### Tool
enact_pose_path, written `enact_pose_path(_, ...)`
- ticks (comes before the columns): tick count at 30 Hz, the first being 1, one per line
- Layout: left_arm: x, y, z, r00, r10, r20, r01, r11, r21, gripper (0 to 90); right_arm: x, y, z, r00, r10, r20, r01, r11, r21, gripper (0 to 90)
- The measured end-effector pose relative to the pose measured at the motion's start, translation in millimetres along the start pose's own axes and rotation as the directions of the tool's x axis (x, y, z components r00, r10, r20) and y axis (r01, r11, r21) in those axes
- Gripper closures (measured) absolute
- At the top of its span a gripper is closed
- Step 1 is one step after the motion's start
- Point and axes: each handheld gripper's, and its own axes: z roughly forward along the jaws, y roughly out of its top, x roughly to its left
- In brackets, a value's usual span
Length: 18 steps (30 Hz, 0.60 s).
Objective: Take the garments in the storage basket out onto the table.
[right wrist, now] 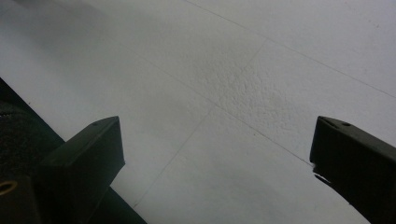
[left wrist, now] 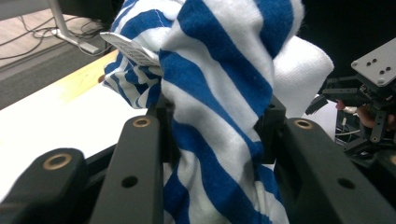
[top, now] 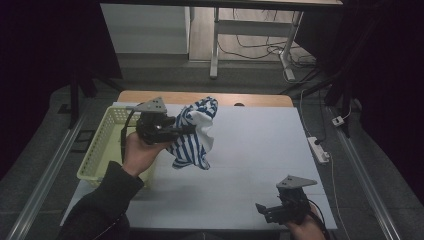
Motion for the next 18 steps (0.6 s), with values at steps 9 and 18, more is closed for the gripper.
enact_pose_path(9, -0.6, -2.9, 33.2, 1.0, 0.004, -0.006, -0.004, 0.9988, 0.048, 62.9, -0.1, 0.0, 0.1, 1.0, -0.001, -0.002, 0.001, 1.0, 0.001, 2.5)
enact_pose_path(18, 2.8, -14.8, 62.7, 0.9997, -0.009, -0.024, 0.011, 0.9959, 0.09, 62.7, 0.0, 0.0, 0.2, 1.0, -0.002, -0.002, 0.002, 1.0, 0.003, 2.5)
